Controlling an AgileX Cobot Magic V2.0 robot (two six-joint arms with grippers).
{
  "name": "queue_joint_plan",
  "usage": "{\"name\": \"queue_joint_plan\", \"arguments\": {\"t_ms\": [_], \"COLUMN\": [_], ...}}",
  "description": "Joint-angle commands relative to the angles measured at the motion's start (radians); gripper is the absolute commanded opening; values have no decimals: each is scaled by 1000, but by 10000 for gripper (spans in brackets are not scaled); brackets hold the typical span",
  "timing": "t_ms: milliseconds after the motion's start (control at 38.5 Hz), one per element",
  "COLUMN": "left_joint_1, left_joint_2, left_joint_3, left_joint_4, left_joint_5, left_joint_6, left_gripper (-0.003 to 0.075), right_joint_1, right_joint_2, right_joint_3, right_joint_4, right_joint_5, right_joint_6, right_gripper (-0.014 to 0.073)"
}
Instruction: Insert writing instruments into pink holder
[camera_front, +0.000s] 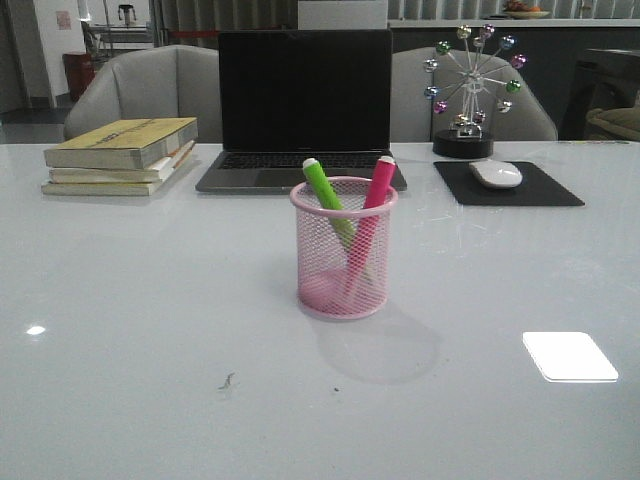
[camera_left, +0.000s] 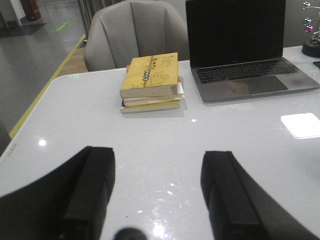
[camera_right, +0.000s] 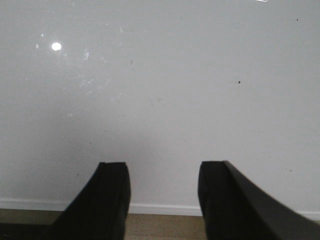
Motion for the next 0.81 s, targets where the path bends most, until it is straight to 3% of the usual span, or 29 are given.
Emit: {"name": "queue_joint_plan", "arguments": {"t_ms": [0,182,520,780], "left_joint_1": [24,23,-12,-12], "left_joint_2": [4,4,4,4], "left_joint_3": [-28,-28,-28,-28], "left_joint_4": [-11,-57,-72,-72], "left_joint_5": [-65,-67,-72,-70], "left_joint_6": [-1,-1,-1,-1], "left_gripper": [435,435,435,435], "right_joint_1": [-5,-5,-5,-5], "right_joint_2": [-4,-4,-4,-4], "right_joint_3": [-28,-28,-28,-28], "right_joint_4": [-22,-22,-21,-21], "right_joint_5": [-73,-96,-102,-98], "right_joint_6": [-9,-9,-9,-9], "right_gripper": [433,420,50,57]}}
